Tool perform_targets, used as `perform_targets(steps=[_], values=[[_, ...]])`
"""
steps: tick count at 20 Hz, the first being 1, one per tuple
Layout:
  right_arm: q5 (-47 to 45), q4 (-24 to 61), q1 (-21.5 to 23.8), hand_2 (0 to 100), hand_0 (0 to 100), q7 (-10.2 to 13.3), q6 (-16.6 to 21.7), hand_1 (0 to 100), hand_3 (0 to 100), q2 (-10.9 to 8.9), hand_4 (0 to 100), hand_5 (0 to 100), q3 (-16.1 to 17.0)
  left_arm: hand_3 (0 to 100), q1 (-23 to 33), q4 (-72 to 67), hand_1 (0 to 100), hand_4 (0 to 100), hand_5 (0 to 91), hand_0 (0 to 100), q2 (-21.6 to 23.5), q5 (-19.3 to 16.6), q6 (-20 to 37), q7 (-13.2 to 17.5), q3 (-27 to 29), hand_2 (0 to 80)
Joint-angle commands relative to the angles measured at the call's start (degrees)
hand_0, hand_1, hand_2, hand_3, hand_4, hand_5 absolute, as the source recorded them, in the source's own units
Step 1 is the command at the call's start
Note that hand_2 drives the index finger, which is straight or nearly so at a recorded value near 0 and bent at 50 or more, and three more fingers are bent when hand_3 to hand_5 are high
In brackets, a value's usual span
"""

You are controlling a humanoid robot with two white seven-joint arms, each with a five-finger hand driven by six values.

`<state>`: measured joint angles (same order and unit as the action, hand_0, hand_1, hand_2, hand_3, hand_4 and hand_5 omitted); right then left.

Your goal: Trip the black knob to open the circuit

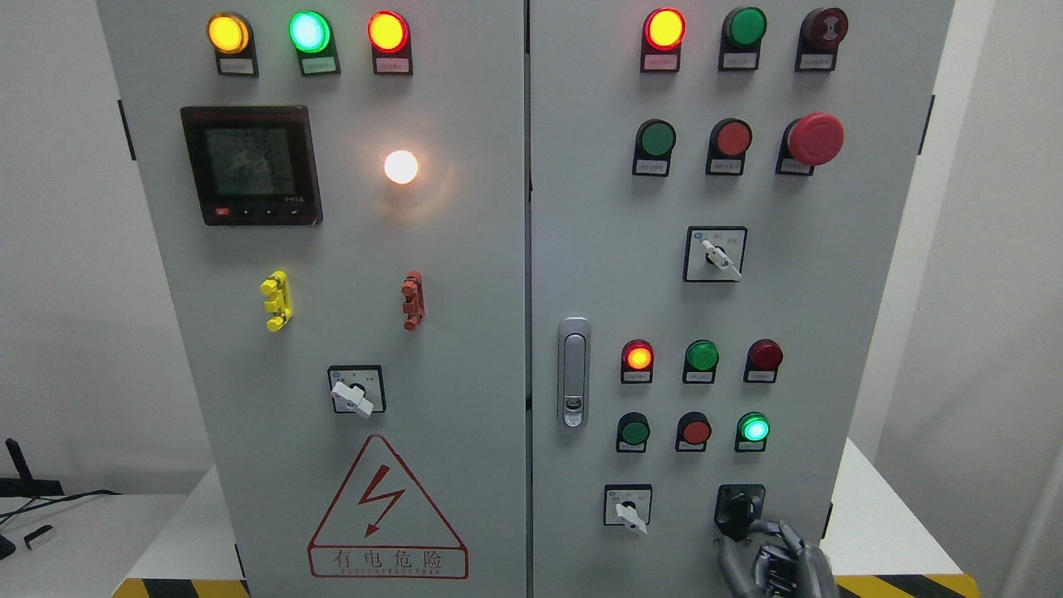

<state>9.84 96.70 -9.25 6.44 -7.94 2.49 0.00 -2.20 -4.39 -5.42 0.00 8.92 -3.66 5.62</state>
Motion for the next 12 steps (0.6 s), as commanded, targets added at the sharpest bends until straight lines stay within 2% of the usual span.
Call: perform_targets(steps=[1,12], values=[[0.0,-0.5,-0.1,49,45,0.2,-0.2,70,100,-0.2,100,100,1.4,0,0.0,0.0,39,0,0.0,12,0.0,0.3,0.0,0.0,0.0,0.0],[0.0,-0.5,-0.2,49,45,0.2,-0.2,69,100,-0.29,100,100,2.2,0,0.0,0.0,39,0,0.0,12,0.0,0.3,0.0,0.0,0.0,0.0]])
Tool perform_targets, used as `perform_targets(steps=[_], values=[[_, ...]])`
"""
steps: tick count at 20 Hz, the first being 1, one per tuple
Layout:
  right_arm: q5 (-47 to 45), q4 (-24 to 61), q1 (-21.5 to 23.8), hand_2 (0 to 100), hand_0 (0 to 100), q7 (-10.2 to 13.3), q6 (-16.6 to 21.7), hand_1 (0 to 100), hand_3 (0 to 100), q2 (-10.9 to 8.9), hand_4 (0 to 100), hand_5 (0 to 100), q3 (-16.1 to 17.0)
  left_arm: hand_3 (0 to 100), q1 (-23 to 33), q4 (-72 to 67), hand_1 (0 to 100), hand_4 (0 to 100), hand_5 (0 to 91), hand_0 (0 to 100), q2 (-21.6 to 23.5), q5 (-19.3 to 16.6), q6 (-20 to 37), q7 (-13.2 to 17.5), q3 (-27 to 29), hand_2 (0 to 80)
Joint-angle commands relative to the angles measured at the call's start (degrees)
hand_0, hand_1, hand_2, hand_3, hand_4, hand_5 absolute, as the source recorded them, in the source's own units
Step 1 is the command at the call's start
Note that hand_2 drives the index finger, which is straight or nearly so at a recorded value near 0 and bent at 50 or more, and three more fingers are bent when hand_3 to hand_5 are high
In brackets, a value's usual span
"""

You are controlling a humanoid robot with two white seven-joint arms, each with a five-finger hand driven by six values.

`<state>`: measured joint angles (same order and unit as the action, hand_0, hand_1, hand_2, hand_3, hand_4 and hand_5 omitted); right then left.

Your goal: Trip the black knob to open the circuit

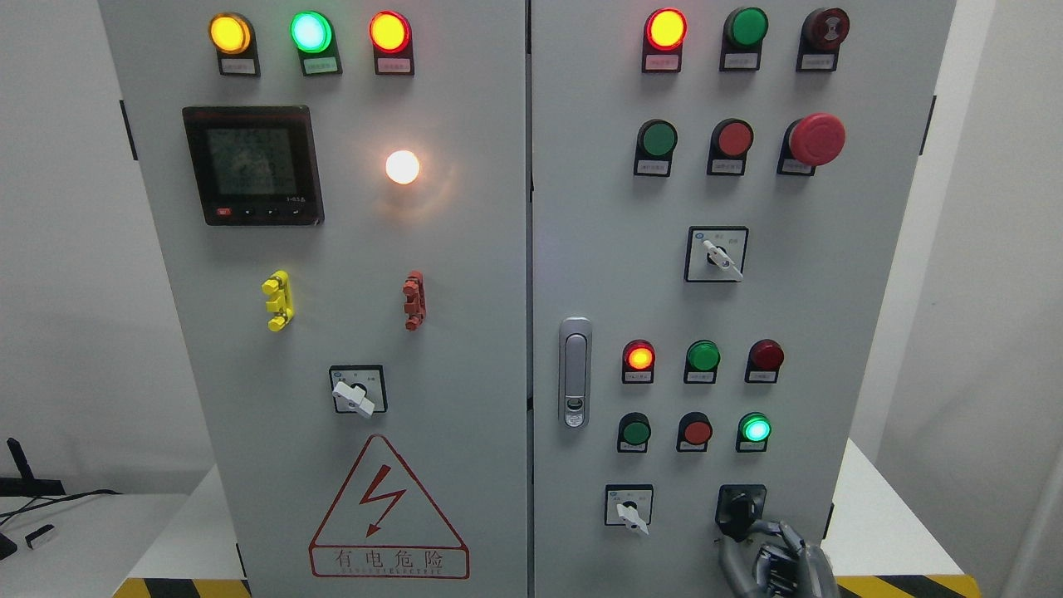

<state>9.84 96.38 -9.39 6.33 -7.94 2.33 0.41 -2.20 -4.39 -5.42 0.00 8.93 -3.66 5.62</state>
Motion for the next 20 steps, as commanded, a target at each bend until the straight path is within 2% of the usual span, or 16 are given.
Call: perform_targets(steps=[1,20], values=[[0.0,-0.2,-0.2,49,45,0.3,-0.1,69,100,-0.13,100,100,1.8,0,0.0,0.0,39,0,0.0,12,0.1,0.3,0.0,0.0,0.0,0.0],[0.0,-0.6,-0.5,49,45,0.3,0.1,69,100,-0.22,100,100,2.2,0,0.0,0.0,39,0,0.0,12,0.1,0.3,0.0,0.0,0.0,0.0]])
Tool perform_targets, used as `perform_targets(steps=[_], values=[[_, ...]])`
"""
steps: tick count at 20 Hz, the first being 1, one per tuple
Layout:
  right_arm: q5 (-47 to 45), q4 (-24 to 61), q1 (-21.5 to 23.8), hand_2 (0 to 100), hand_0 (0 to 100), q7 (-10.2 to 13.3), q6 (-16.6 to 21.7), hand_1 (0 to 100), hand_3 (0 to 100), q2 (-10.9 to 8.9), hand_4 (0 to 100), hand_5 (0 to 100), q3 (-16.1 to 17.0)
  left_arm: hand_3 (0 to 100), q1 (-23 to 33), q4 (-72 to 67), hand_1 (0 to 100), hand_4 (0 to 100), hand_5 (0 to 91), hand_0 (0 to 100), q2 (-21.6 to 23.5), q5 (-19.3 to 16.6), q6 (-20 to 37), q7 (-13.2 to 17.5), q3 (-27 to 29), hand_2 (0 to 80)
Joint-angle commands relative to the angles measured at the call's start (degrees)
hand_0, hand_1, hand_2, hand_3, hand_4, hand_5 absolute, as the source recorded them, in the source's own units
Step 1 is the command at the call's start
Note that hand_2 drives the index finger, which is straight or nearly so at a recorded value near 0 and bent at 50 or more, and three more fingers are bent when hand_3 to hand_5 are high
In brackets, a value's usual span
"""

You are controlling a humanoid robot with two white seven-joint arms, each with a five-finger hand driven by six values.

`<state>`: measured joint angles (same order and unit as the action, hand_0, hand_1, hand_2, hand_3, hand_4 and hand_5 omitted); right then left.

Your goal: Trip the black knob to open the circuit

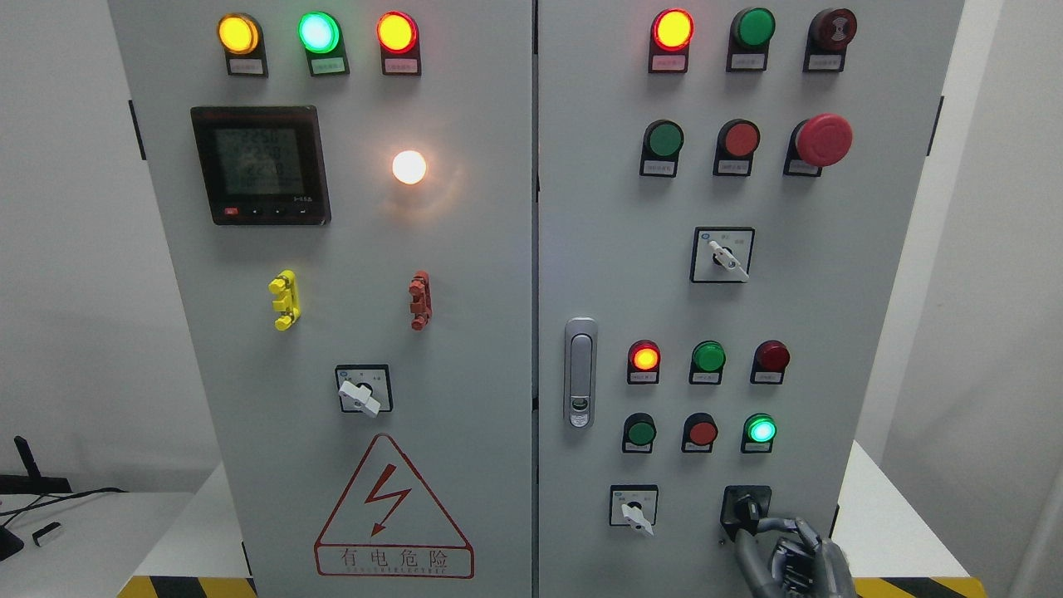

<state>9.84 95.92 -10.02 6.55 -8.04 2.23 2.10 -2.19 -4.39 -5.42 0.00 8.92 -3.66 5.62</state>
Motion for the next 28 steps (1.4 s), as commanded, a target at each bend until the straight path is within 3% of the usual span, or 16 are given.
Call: perform_targets(steps=[1,12,28], values=[[0.0,-0.1,0.1,49,45,0.0,0.2,69,100,-0.12,100,100,0.6,0,0.0,0.0,39,0,0.0,12,0.0,0.3,0.0,0.0,0.0,0.0],[-0.1,0.0,0.3,49,46,0.0,0.6,72,100,-0.29,100,100,1.1,0,0.0,0.0,39,0,0.0,12,0.0,0.3,0.0,0.0,0.0,0.0],[-0.3,0.1,0.7,51,32,0.0,2.0,72,100,-0.38,100,100,1.1,0,0.0,0.0,39,0,0.0,12,0.1,0.3,0.0,0.0,0.0,0.0]])
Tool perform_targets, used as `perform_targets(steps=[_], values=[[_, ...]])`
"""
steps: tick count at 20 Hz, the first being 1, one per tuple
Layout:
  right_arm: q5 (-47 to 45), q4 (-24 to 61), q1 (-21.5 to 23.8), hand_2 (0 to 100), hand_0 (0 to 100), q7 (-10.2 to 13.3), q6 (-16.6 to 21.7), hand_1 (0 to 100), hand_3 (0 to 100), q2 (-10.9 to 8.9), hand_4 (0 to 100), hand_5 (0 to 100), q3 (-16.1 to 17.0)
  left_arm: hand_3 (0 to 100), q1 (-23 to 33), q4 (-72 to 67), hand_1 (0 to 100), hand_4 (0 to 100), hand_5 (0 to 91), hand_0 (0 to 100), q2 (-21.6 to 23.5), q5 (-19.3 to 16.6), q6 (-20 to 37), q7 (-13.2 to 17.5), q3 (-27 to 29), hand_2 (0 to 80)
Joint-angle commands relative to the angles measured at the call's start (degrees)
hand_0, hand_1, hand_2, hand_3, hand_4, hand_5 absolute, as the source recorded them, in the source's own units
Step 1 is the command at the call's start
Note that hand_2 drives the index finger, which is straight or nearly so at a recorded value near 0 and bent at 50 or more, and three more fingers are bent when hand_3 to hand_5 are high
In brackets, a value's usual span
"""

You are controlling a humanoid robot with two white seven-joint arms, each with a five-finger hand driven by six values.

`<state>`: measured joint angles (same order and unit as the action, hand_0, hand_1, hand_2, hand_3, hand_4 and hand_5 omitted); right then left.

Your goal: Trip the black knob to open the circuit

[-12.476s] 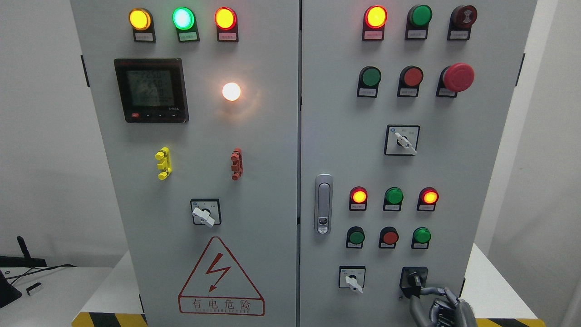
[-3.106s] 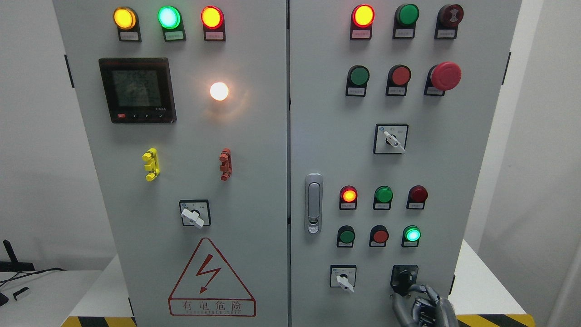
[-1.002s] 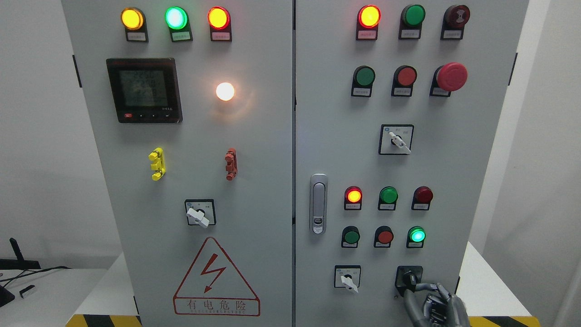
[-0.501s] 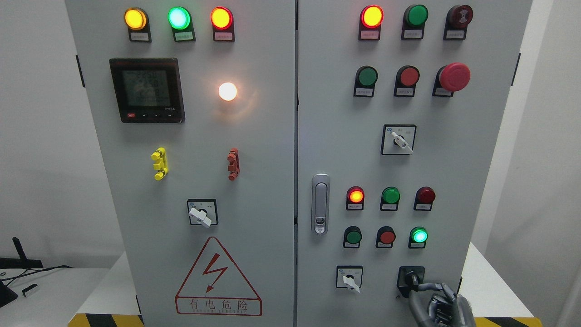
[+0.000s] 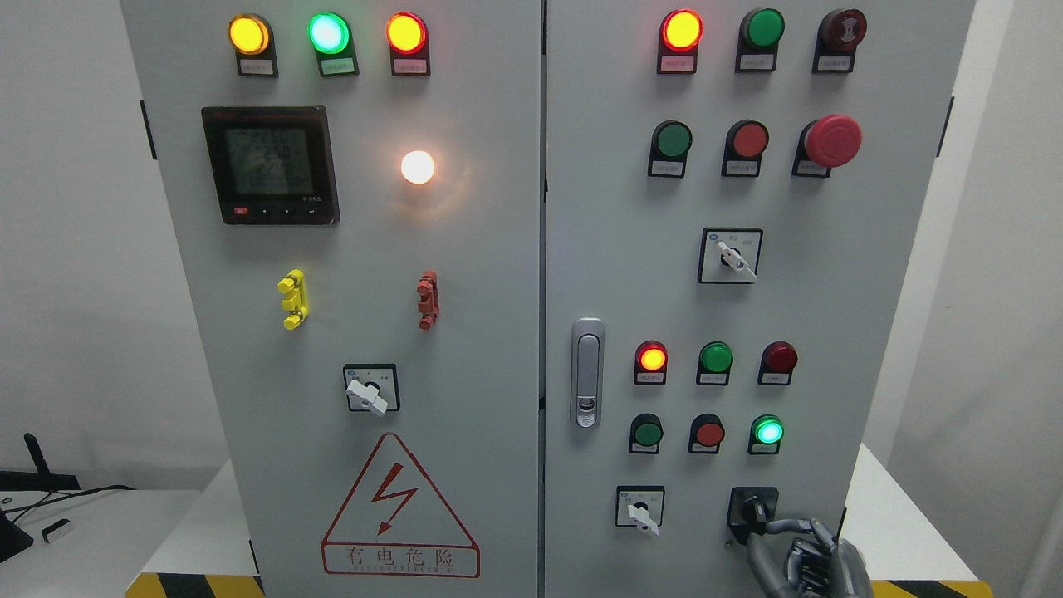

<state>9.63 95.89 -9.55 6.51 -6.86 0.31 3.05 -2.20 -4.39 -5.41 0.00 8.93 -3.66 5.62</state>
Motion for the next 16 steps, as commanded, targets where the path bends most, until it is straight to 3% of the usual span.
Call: perform_targets(steps=[1,10,14,16], values=[[0.0,0.3,0.3,51,30,0.0,0.9,72,100,1.53,100,100,0.1,0,0.0,0.0,39,0,0.0,12,0.1,0.3,0.0,0.0,0.0,0.0],[-0.5,0.4,4.6,51,27,0.1,6.9,71,100,-1.01,100,100,1.3,0,0.0,0.0,39,0,0.0,12,0.1,0.3,0.0,0.0,0.0,0.0],[-1.1,0.3,8.7,50,30,0.0,15.2,62,100,-1.45,100,100,2.3,0,0.0,0.0,39,0,0.0,12,0.1,0.3,0.0,0.0,0.0,0.0],[-1.1,0.3,11.2,48,24,0.0,20.5,58,99,-1.98,100,99,3.0,0,0.0,0.0,39,0,0.0,12,0.0,0.3,0.0,0.0,0.0,0.0]])
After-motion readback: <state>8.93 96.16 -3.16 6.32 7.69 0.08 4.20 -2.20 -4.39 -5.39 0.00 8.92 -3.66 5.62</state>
